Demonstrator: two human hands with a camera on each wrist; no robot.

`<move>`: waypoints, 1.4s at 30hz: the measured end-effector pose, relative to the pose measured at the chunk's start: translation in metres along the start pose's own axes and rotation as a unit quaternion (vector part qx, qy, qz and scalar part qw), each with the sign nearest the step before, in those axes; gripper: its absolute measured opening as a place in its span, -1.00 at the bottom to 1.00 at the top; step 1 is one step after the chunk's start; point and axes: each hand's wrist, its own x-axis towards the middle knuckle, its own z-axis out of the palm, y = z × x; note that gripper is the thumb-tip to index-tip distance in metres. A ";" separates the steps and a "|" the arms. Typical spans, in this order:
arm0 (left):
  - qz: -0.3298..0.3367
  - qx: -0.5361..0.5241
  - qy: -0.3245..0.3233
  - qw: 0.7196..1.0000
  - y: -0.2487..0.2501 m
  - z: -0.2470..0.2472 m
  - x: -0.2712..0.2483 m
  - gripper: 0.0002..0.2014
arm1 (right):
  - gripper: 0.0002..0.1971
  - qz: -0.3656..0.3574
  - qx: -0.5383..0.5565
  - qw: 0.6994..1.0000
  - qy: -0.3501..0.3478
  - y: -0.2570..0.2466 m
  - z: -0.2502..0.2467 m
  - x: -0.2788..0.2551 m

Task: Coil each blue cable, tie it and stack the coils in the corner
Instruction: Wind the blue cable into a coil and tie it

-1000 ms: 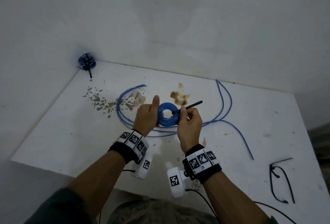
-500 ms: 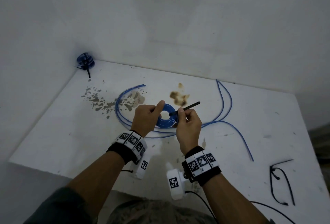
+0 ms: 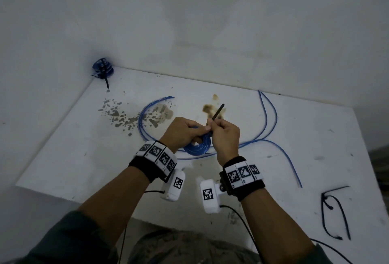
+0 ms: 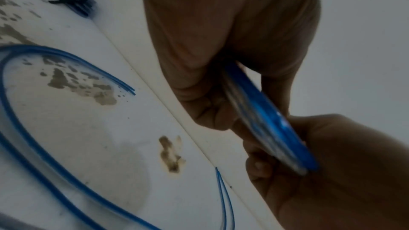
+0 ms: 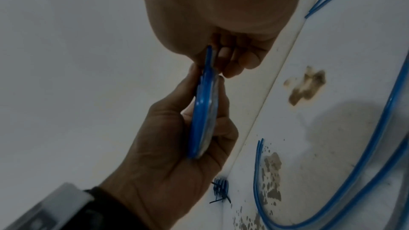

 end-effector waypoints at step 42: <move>-0.147 0.164 0.112 0.969 -0.138 -0.381 0.157 -0.65 | -0.80 0.184 -0.098 0.934 -0.291 -0.053 0.471 0.189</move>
